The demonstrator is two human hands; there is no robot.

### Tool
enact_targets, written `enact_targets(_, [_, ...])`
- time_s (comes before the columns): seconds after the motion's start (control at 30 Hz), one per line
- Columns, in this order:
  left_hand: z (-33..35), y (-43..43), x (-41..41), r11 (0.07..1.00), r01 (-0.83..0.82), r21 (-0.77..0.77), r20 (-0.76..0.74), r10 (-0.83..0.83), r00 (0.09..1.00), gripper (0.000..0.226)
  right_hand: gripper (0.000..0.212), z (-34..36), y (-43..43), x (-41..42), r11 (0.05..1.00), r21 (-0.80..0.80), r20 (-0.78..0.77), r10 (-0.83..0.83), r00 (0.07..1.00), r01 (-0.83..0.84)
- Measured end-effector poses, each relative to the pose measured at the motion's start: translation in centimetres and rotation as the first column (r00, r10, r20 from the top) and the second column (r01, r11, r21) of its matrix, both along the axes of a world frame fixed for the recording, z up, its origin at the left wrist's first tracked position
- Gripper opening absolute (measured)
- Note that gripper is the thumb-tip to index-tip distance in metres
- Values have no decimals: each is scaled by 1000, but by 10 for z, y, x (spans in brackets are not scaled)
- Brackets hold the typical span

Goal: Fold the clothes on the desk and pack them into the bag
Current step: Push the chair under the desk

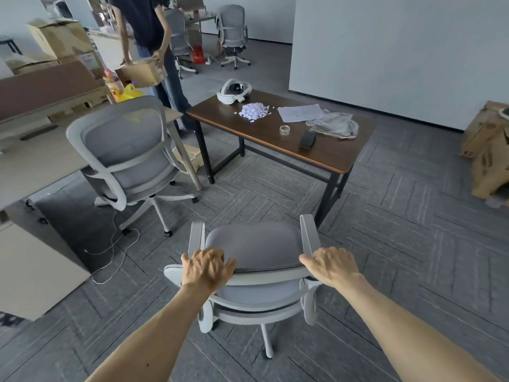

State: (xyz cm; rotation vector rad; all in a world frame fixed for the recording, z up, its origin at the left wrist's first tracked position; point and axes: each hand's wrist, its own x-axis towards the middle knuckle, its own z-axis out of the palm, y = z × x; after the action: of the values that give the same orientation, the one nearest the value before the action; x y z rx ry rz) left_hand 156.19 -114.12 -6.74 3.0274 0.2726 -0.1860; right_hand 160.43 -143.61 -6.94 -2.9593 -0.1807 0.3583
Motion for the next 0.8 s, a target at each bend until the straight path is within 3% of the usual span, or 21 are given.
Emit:
enact_targets(0.13, [2, 30, 30, 1000, 4, -10, 8, -4, 1000, 52, 53, -5, 31, 26, 998, -40, -4, 51, 999, -51])
enact_targets(0.23, [0, 47, 53, 1000, -3, -9, 16, 3, 1000, 55, 41, -13, 47, 45, 997, 57, -11, -54, 998, 55])
enact_targets(0.8, [-2, 157, 274, 996, 84, -26, 1, -84, 996, 49, 41, -24, 158, 231, 975, 47, 109, -219, 970, 215])
